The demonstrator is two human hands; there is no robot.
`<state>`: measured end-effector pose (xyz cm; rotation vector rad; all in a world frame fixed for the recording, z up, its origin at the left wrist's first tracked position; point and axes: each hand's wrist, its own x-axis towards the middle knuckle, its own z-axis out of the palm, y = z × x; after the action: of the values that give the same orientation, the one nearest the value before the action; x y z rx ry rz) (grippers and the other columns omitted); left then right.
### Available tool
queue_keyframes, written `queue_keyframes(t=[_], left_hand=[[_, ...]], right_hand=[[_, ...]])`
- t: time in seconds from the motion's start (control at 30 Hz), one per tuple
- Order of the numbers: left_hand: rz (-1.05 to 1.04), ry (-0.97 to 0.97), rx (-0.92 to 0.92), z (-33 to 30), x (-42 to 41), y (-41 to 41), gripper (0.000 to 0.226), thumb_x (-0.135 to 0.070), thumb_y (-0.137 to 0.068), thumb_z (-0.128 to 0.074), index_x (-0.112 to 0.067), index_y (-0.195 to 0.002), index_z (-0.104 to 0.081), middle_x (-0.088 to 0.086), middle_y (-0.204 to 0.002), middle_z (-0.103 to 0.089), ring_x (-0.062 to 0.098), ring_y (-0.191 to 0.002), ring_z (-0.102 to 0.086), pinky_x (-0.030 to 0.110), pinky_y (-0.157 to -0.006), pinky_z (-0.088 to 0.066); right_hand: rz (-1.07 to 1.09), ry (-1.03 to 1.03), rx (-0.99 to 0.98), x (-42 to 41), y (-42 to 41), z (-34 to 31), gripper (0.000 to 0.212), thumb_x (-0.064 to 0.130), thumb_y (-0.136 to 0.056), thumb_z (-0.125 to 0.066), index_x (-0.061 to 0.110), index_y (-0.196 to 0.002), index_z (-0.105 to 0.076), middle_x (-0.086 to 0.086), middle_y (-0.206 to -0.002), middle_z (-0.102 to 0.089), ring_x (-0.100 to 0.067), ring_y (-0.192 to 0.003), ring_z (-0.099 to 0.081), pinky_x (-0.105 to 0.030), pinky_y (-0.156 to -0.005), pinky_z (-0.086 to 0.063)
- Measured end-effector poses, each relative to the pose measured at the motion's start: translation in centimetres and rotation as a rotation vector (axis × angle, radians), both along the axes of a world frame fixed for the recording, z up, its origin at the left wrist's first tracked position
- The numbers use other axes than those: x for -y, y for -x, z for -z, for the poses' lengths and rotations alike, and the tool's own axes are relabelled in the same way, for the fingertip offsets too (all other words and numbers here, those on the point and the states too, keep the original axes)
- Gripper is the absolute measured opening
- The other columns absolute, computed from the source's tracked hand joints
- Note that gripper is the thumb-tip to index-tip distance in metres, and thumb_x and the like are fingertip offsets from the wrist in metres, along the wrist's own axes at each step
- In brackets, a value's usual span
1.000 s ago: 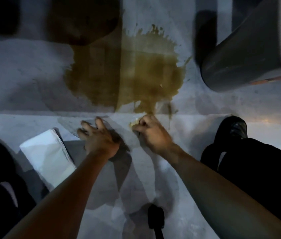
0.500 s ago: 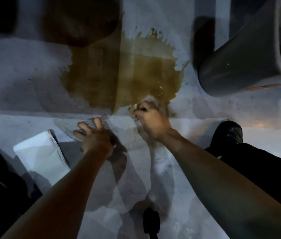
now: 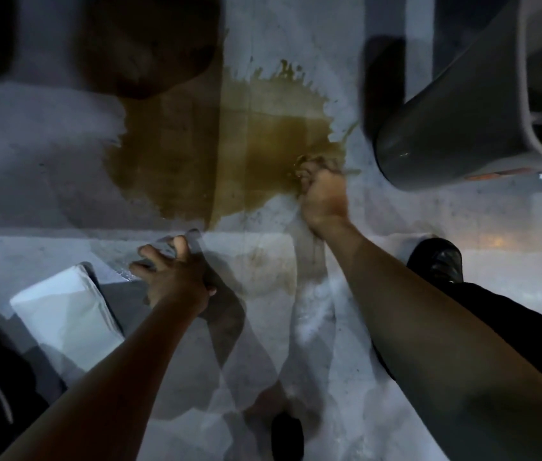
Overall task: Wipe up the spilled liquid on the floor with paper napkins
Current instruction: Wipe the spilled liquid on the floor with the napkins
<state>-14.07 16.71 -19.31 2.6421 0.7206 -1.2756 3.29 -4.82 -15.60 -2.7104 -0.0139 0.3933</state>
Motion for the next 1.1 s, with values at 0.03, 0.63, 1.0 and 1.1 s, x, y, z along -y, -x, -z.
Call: queue_keyframes(t=[0.03, 0.63, 1.0, 1.1], left_hand=[[0.018, -0.007, -0.003, 0.3, -0.1, 0.0, 0.099, -0.067, -0.070, -0.075, -0.032, -0.149, -0.028, 0.025, -0.158, -0.009, 0.065, -0.136, -0.006, 0.073, -0.096, -0.042], [0.091, -0.021, 0.050, 2.6, -0.5, 1.0, 0.098, -0.070, -0.067, -0.072, -0.030, -0.147, -0.031, 0.023, -0.157, -0.019, 0.066, -0.137, -0.012, 0.071, -0.094, -0.042], [0.030, -0.018, 0.054, 1.5, 0.0, 0.4, 0.108, -0.064, -0.070, -0.078, -0.022, -0.148, -0.017, 0.026, -0.156, -0.015, 0.067, -0.136, -0.011, 0.074, -0.095, -0.040], [0.037, -0.004, 0.049, 1.7, 0.3, 0.2, 0.107, -0.066, -0.068, -0.078, -0.025, -0.148, -0.019, 0.025, -0.156, -0.015, 0.068, -0.136, -0.011, 0.075, -0.095, -0.039]], right_hand=[[-0.014, -0.043, 0.016, -0.9, 0.2, -0.1, 0.032, 0.009, -0.095, -0.056, 0.010, -0.124, -0.069, -0.020, -0.126, -0.063, -0.036, -0.114, -0.060, -0.036, -0.098, -0.046], [0.205, 0.013, 0.111, -0.8, -0.4, -0.9, 0.033, 0.013, -0.081, -0.062, 0.021, -0.112, -0.070, -0.013, -0.119, -0.060, -0.035, -0.109, -0.055, -0.039, -0.093, -0.048], [-0.356, 0.233, -0.021, -4.4, 0.5, 0.7, 0.038, 0.014, -0.103, -0.045, 0.014, -0.140, -0.055, -0.012, -0.141, -0.051, -0.035, -0.130, -0.048, -0.044, -0.108, -0.045], [-0.280, 0.175, 0.015, -2.4, 0.3, 0.6, 0.031, 0.011, -0.099, -0.051, 0.009, -0.125, -0.067, -0.015, -0.128, -0.063, -0.035, -0.117, -0.058, -0.037, -0.099, -0.049]])
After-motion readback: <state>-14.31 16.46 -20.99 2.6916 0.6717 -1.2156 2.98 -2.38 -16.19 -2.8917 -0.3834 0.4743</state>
